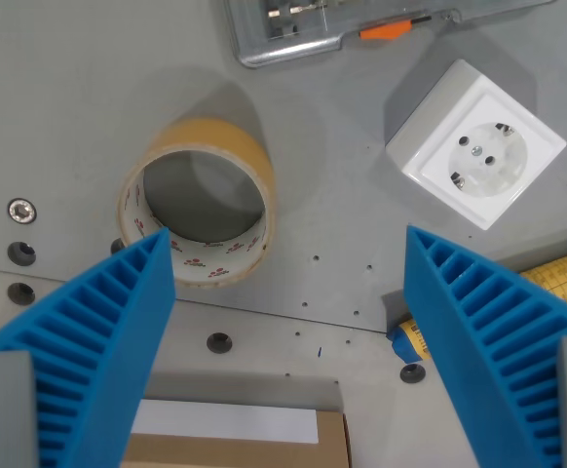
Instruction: Move above the white socket
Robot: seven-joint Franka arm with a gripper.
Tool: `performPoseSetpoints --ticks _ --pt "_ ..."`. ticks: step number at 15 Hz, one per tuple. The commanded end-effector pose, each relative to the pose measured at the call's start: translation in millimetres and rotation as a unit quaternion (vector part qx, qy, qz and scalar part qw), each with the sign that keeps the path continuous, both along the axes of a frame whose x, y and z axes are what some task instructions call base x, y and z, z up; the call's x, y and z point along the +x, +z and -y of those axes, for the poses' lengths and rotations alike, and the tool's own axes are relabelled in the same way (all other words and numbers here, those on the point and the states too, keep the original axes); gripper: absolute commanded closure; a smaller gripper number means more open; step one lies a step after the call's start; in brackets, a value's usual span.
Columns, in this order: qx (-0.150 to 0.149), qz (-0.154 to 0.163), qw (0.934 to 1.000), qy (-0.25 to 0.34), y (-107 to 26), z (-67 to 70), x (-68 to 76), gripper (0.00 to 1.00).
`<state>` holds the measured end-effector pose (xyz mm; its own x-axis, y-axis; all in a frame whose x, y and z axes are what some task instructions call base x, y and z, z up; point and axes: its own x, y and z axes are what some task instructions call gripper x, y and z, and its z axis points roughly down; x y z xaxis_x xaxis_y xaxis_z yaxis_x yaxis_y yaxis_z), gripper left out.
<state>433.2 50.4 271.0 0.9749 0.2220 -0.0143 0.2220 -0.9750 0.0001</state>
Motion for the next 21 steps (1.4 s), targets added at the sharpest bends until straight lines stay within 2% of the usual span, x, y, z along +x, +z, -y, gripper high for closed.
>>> performPoseSetpoints --ticks 1,12,21 --pt "0.000 0.003 1.0000 0.000 1.9 0.0 0.2 0.00" --pt "0.000 0.005 0.9993 -0.037 -2.4 4.4 0.8 0.00" --pt "-0.004 0.019 0.9942 -0.106 -18.1 19.5 2.4 0.00"
